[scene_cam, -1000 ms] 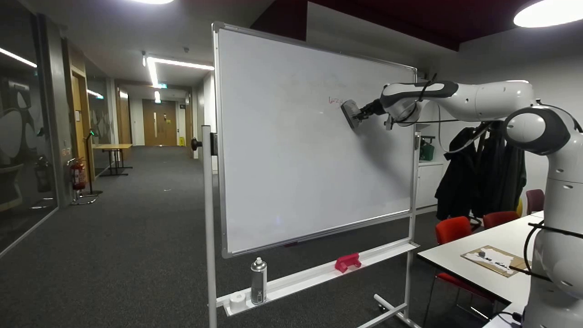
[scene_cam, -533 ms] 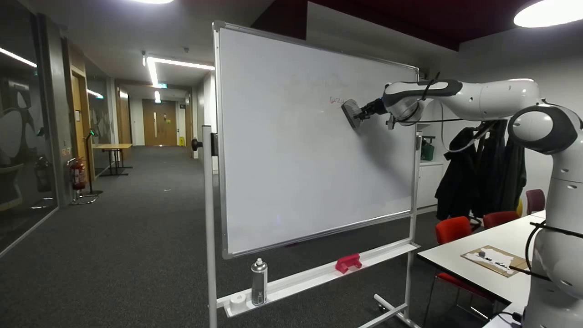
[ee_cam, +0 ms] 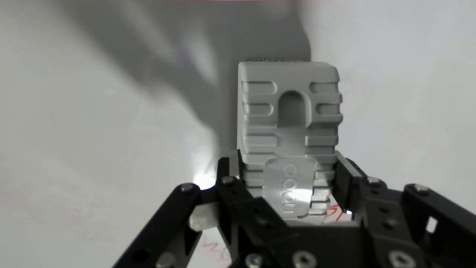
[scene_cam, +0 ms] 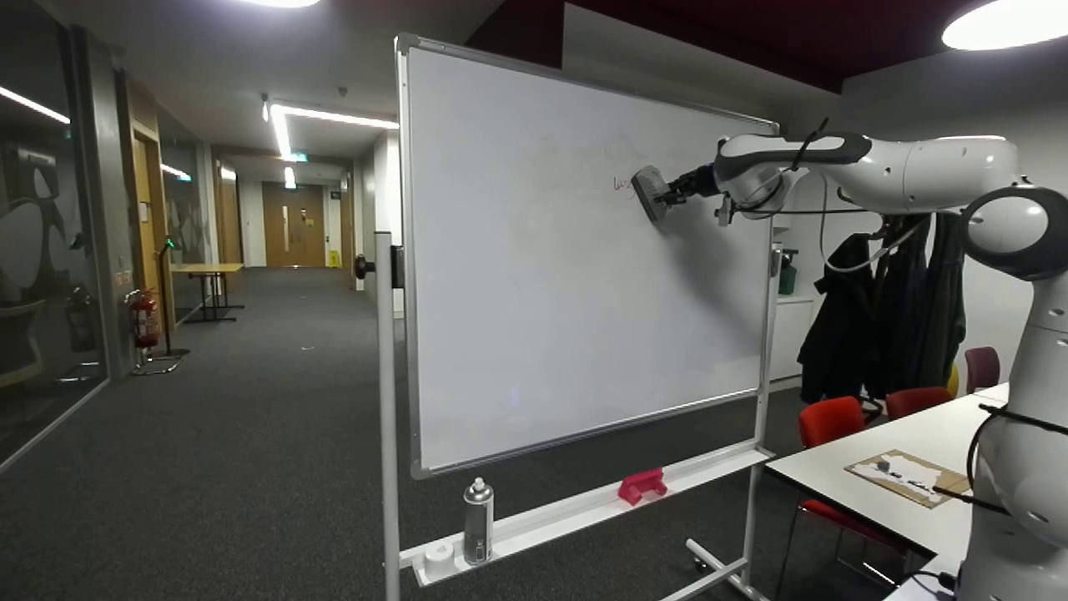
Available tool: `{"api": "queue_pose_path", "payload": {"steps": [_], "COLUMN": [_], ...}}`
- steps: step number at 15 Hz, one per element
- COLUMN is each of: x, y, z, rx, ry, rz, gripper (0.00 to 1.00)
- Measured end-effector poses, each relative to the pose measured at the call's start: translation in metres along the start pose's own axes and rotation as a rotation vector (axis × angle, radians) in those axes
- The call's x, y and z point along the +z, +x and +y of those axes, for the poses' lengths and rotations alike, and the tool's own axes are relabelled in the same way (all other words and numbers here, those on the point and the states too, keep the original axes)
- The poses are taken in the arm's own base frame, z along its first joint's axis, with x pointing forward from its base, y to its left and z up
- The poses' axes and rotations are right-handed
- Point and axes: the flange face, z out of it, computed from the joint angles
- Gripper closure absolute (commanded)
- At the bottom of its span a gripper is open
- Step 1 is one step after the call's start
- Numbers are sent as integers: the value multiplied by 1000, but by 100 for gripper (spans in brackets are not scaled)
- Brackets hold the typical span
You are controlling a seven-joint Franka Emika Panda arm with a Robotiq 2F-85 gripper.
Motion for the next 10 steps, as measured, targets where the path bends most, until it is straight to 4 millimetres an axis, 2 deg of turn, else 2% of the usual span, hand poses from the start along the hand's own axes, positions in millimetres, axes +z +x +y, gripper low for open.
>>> {"api": "queue_pose_path", "payload": {"steps": [4, 10], "x": [-11, -17], "y": [6, 11], "z": [9, 18], "rx": [8, 20], "ry": [-15, -34], "rz": [16, 27], "gripper": [66, 66]}}
